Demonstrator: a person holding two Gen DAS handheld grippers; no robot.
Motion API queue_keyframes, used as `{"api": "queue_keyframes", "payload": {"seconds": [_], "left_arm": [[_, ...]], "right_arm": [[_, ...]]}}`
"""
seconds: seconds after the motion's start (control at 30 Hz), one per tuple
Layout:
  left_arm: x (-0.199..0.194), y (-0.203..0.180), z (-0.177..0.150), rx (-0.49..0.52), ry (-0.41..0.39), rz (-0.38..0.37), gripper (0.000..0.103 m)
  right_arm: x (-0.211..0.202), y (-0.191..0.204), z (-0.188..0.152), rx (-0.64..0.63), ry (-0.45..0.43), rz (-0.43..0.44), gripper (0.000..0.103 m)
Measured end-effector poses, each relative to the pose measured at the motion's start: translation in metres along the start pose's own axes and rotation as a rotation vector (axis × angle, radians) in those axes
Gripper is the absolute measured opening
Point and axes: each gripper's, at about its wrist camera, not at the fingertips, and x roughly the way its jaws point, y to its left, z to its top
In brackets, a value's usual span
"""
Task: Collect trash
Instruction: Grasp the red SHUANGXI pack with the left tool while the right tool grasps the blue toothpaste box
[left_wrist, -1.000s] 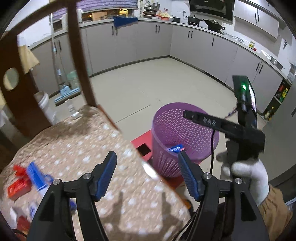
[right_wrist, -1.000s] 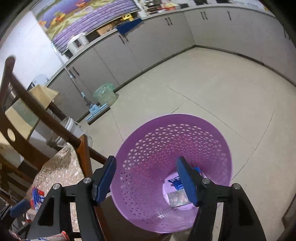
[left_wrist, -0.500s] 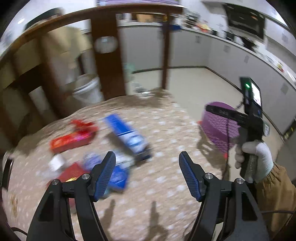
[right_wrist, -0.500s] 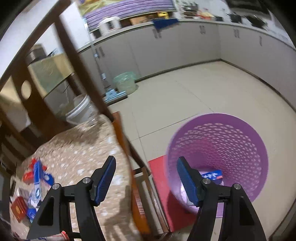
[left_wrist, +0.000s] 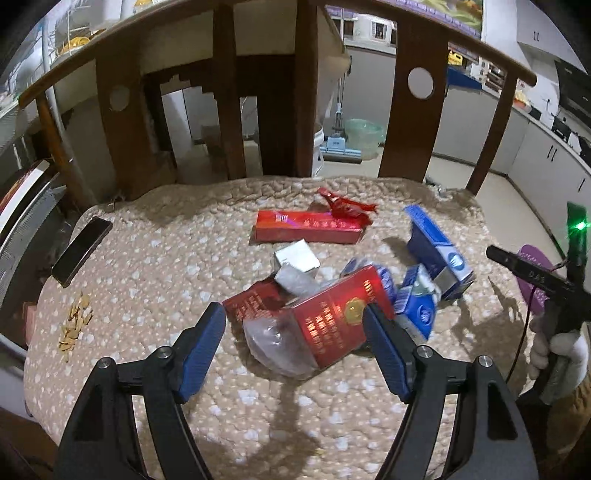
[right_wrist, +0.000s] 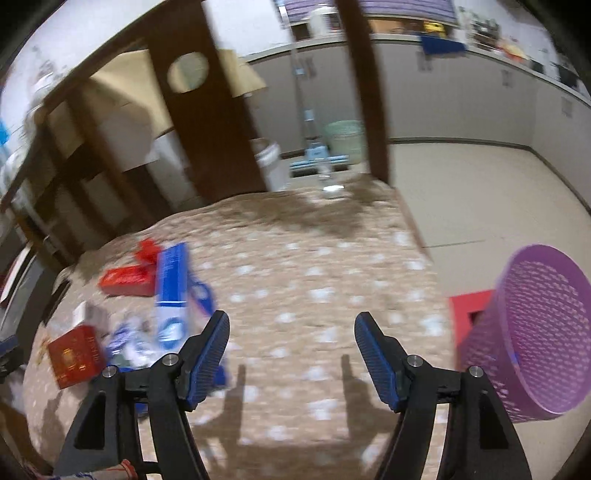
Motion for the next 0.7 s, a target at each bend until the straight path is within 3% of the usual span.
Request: {"api": "queue_keyframes", "payload": {"seconds": [0.13, 0.37, 0.5, 0.7], "left_arm": [[0.013, -0.009, -0.001, 0.068, 0.01, -0.01, 0.075], [0.034, -0.035, 0.004, 0.276, 0.036, -0.012, 0.076], [0.056, -0.043, 0.005, 0.383, 0.08, 0.01, 0.076], [0.067, -0.051, 0.004, 0.451, 0.101, -0.006, 0.078]], "right_arm": [[0.006, 0.022, 0.0, -0.032, 0.005, 0.057, 0.077], [0.02, 0.048, 0.014, -0.058, 0.012, 0.133, 0.077], [0.034, 0.068, 0.019, -0.112, 0.02, 0.14, 0.077], [0.059, 0.083, 0.014, -0.174, 0.068, 0.099, 0.077]]}}
